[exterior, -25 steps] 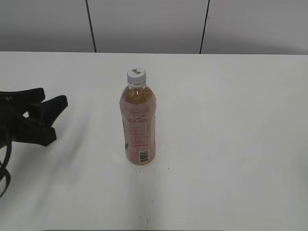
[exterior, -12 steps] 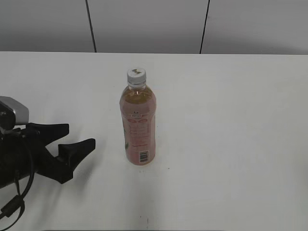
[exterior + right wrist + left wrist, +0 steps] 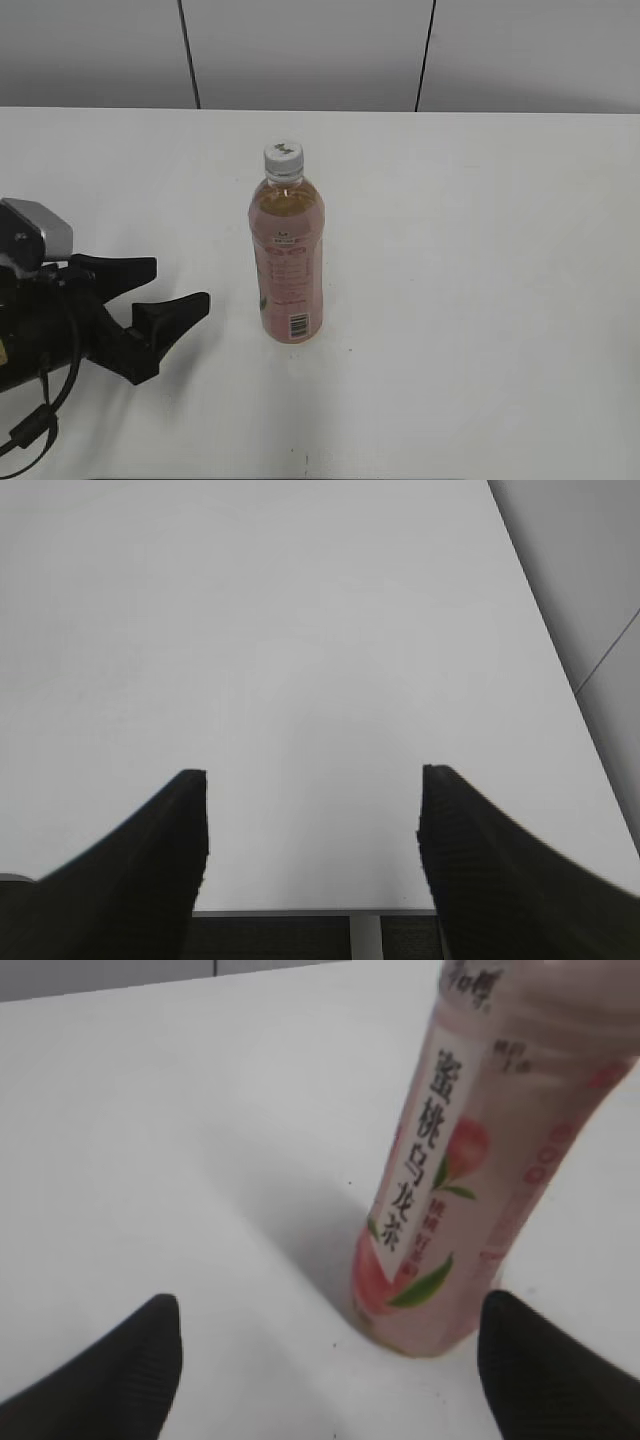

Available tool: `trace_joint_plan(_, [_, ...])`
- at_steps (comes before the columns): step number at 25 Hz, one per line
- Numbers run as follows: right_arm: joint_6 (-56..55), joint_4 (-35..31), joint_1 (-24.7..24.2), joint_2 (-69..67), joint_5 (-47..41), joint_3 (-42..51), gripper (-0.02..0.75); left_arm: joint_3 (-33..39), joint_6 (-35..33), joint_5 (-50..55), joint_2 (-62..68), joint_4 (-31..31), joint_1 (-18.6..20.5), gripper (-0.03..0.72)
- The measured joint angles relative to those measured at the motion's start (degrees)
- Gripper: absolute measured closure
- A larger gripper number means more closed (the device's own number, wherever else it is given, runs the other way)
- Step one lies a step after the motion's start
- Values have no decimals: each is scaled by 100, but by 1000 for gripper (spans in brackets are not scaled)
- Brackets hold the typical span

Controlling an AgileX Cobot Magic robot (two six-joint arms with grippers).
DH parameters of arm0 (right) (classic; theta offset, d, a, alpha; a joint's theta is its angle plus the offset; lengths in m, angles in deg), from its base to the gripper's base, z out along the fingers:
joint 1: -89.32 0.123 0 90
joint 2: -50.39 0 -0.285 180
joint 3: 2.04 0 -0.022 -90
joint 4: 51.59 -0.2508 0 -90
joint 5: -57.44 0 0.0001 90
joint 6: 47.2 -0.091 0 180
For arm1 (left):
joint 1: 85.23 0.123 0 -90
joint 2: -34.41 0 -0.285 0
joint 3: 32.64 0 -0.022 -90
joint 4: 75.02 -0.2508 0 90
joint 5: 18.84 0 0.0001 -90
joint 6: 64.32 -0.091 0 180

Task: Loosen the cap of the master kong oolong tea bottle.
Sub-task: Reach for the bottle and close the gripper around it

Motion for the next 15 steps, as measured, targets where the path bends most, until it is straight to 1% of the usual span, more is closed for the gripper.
trace_joint_plan(4, [-4,0,0,0,0,0,237,-274,0,-8,20,-514,0,145])
trace_joint_plan(8, [-7,0,0,0,0,0,237,-443,0,-15,65,-897,0,145])
trace_joint_plan(15, [-7,-6,0,0,0,0,237,-472,0,-15,66,-1133,0,145])
